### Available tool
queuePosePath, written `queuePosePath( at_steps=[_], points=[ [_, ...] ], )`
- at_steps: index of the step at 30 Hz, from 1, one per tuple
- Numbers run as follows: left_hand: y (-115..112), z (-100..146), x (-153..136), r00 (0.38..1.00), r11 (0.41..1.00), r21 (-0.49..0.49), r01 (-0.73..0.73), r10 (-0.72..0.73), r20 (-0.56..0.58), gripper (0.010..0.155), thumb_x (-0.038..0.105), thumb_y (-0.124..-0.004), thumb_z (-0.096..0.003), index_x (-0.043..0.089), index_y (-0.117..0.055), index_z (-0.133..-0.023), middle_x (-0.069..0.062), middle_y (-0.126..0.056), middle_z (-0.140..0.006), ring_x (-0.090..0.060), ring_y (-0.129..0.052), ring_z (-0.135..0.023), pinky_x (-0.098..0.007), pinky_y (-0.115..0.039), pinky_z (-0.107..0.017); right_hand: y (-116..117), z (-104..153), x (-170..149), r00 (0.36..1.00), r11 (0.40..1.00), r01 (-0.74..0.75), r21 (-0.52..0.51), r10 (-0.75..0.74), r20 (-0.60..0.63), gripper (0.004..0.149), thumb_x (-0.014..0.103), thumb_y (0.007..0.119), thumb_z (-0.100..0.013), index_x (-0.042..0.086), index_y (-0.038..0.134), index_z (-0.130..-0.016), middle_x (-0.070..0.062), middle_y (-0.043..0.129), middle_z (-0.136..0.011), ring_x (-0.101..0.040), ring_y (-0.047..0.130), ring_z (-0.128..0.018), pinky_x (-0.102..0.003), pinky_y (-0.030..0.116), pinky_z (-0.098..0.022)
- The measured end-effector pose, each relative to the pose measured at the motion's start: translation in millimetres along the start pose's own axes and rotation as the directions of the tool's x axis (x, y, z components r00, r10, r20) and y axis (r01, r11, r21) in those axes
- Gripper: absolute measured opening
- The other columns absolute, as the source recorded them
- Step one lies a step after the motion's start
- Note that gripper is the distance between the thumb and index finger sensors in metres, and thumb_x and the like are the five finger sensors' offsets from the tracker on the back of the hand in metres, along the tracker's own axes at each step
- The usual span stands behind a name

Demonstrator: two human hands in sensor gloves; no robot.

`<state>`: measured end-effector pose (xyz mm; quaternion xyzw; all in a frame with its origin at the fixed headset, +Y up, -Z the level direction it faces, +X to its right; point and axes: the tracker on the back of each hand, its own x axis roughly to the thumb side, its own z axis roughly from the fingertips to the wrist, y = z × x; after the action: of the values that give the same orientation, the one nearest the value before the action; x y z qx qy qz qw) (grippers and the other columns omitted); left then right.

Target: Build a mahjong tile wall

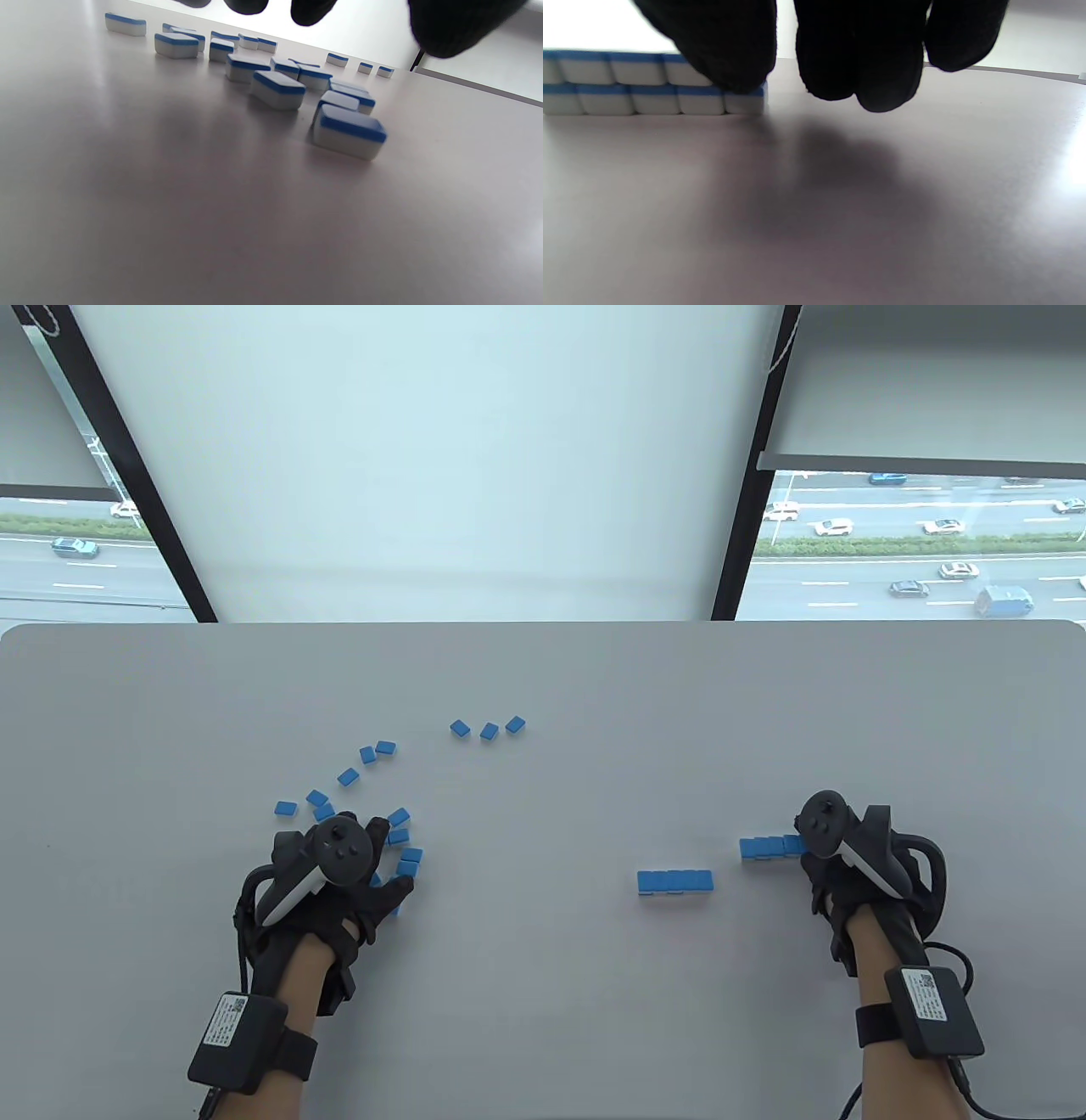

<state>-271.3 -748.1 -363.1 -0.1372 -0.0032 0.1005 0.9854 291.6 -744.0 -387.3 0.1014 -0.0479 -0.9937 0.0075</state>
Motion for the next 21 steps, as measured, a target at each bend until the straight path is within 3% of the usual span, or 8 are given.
queuePosePath(
  at_steps=[11, 17, 21],
  points=[
    [-1, -1, 0, 1.0, 1.0, -0.005, 0.002, -0.002, 0.0, 0.085, 0.07, -0.066, -0.0406, 0.035, -0.039, -0.112, -0.005, -0.031, -0.121, -0.046, -0.031, -0.108, -0.075, -0.026, -0.069, -5, 4, -5, 0.998, 0.998, 0.065, -0.02, -0.066, -0.016, 0.06, 0.042, 0.081, -0.041, 0.032, 0.061, -0.097, -0.002, 0.079, -0.091, -0.034, 0.092, -0.07, -0.054, 0.073, -0.06],
    [1, -2, 1, 1.0, 1.0, -0.001, 0.003, -0.003, 0.007, 0.084, 0.07, -0.066, -0.0405, 0.035, -0.039, -0.112, -0.005, -0.031, -0.121, -0.045, -0.032, -0.109, -0.075, -0.026, -0.069, -25, 18, -8, 0.982, 0.98, 0.186, -0.068, -0.187, -0.01, 0.057, 0.044, 0.075, -0.042, 0.028, 0.066, -0.096, -0.005, 0.08, -0.093, -0.036, 0.091, -0.076, -0.055, 0.073, -0.059],
    [5, -1, 0, 1.0, 1.0, 0.016, -0.019, 0.019, 0.013, 0.085, 0.07, -0.067, -0.0404, 0.035, -0.039, -0.112, -0.005, -0.031, -0.121, -0.045, -0.032, -0.109, -0.075, -0.026, -0.069, -39, 29, -2, 0.983, 0.98, 0.184, -0.082, -0.184, 0.005, 0.057, 0.046, 0.07, -0.044, 0.027, 0.066, -0.097, -0.005, 0.077, -0.096, -0.037, 0.088, -0.082, -0.057, 0.068, -0.063]
  ],
)
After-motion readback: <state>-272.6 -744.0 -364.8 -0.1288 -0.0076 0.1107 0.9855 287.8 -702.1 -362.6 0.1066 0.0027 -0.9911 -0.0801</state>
